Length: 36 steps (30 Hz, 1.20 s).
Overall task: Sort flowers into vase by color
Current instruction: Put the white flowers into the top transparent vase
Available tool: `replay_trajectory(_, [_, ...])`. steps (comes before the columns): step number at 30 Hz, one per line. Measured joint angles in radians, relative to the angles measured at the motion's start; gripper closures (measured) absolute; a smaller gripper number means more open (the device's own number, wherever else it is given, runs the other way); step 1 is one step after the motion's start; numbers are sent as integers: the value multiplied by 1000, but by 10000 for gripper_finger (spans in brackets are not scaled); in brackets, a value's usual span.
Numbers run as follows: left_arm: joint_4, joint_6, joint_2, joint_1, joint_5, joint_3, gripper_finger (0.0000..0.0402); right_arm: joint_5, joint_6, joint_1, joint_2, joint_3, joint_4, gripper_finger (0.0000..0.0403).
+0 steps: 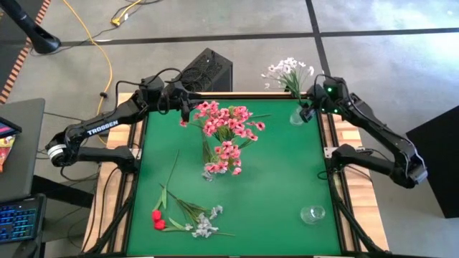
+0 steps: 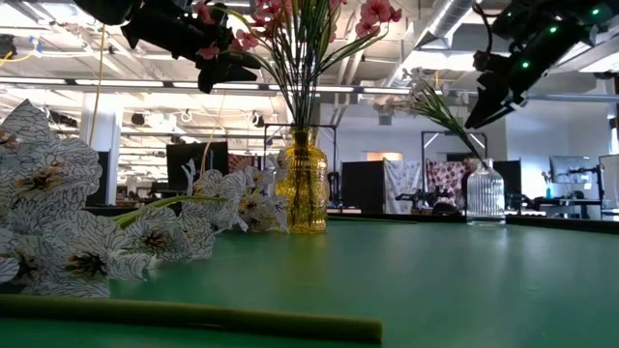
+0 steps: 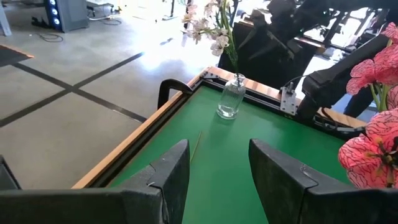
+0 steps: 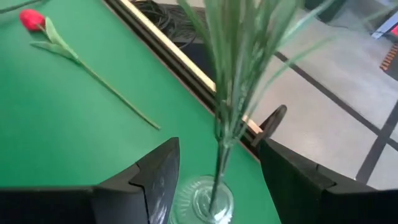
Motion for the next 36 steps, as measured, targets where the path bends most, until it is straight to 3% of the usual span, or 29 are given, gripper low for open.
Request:
replay_trajectory(18, [-3,-11,0,0,-2,0,248,269,100,131,117,-1,175,159])
replay_trajectory(22, [-3,-11,0,0,-2,0,248,283,155,139,110,-1,172,200])
replay_trajectory(31, [-3,-7,0,0,-2,0,248,281,238,139,77,-1,131,372])
replay_trajectory(36, [-3,1,0,0,-3,0,248,278,305,139,34,-1,111,376])
